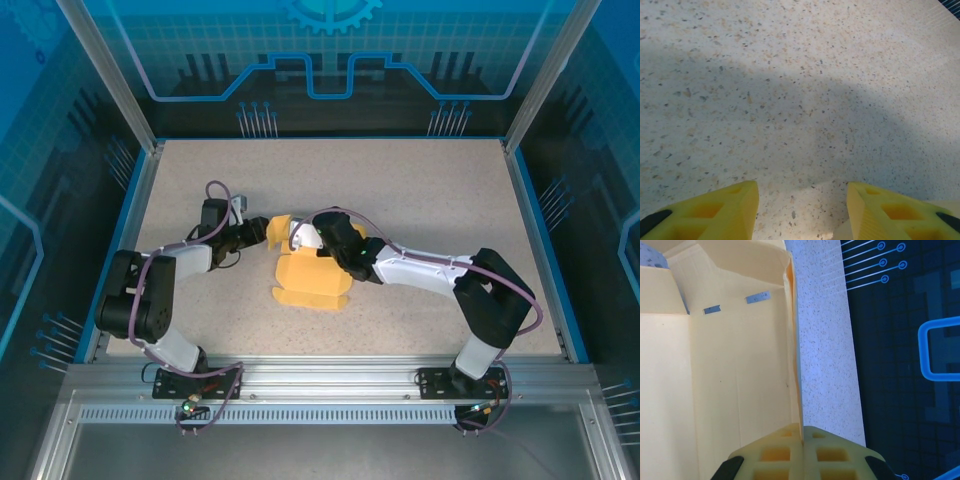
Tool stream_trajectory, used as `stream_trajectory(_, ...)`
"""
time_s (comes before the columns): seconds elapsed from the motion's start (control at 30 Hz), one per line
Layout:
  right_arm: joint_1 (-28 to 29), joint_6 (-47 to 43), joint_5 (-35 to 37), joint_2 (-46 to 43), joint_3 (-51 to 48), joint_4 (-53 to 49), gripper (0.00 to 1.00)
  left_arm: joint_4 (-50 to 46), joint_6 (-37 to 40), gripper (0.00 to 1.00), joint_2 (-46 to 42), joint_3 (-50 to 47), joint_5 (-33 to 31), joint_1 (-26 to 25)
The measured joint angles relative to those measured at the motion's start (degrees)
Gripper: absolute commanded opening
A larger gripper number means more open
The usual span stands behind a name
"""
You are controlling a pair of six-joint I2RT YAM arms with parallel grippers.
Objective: Fold the paper box
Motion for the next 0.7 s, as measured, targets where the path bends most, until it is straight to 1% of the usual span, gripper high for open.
stream_trajectory(0.2, -0.2, -1.3, 0.8, 0.9, -0.8, 1.9, 0.0, 3.2, 0.3, 0.51, -0.2, -1.1, 0.9, -2.4)
stream_trajectory(0.37, -0.2, -1.9, 1.7, 1.8, -1.6, 3.6, 0.0, 5.4, 0.6, 0.51, -2.0, -4.1, 1.2, -4.4)
stream_trajectory(0.7, -1.0, -1.3, 1.3, 1.8, -1.8, 3.8, 0.0, 8.3, 2.0, 0.52, -4.8, -7.6, 1.1, -7.2)
